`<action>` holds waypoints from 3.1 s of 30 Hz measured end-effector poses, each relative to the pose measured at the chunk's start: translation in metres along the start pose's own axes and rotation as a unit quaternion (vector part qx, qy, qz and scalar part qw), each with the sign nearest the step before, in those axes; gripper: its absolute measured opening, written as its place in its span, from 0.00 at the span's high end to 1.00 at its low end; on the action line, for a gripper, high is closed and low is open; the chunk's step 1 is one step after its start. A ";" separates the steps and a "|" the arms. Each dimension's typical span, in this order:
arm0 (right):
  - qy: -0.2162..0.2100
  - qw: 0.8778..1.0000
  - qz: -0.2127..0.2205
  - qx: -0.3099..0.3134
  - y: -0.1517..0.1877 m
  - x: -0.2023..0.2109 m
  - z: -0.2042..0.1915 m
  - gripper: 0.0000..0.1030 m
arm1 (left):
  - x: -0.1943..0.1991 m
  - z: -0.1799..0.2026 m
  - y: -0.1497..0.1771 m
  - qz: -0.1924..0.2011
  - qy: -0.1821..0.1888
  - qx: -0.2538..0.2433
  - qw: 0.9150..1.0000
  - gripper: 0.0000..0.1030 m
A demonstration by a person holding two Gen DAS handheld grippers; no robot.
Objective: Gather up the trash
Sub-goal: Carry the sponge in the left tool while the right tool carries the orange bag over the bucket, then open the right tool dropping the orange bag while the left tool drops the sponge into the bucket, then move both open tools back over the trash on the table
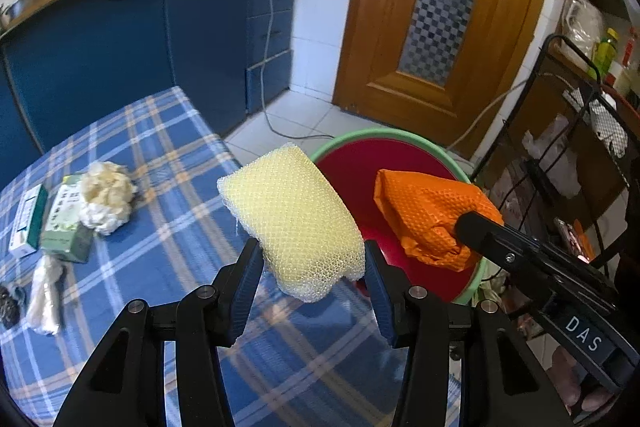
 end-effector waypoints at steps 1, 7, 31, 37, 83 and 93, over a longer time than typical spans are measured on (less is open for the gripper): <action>0.001 1.000 -0.001 -0.002 -0.001 -0.001 0.002 0.86 | -0.002 0.003 0.000 -0.001 0.002 -0.003 1.000 0.50; 0.015 1.000 -0.005 -0.014 0.001 -0.004 0.014 0.86 | -0.013 0.015 -0.003 -0.009 0.005 -0.017 1.000 0.50; 0.042 0.997 -0.004 -0.066 0.006 -0.006 0.050 0.62 | -0.041 0.032 -0.008 -0.028 0.001 -0.032 0.999 0.49; 0.042 0.997 0.008 -0.068 0.003 0.001 0.050 0.56 | -0.043 0.036 -0.007 -0.030 0.003 -0.035 0.999 0.48; 0.029 0.999 0.002 -0.041 0.006 0.006 0.017 0.37 | 0.012 -0.045 0.010 -0.004 -0.045 0.046 0.998 0.39; 0.018 0.999 -0.017 -0.021 0.013 -0.008 -0.013 0.28 | 0.036 -0.114 0.022 0.010 -0.099 0.102 0.990 0.39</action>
Point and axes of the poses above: each gripper's, at about its wrist camera, not at the fingertips, and x roughly against the way its jaws point, z to its right, y to its underside, the point moved 3 cm from there along -x, roughly the way its jaws point, and after that the axes turned 10 degrees about -y, right-handed, at the moved point
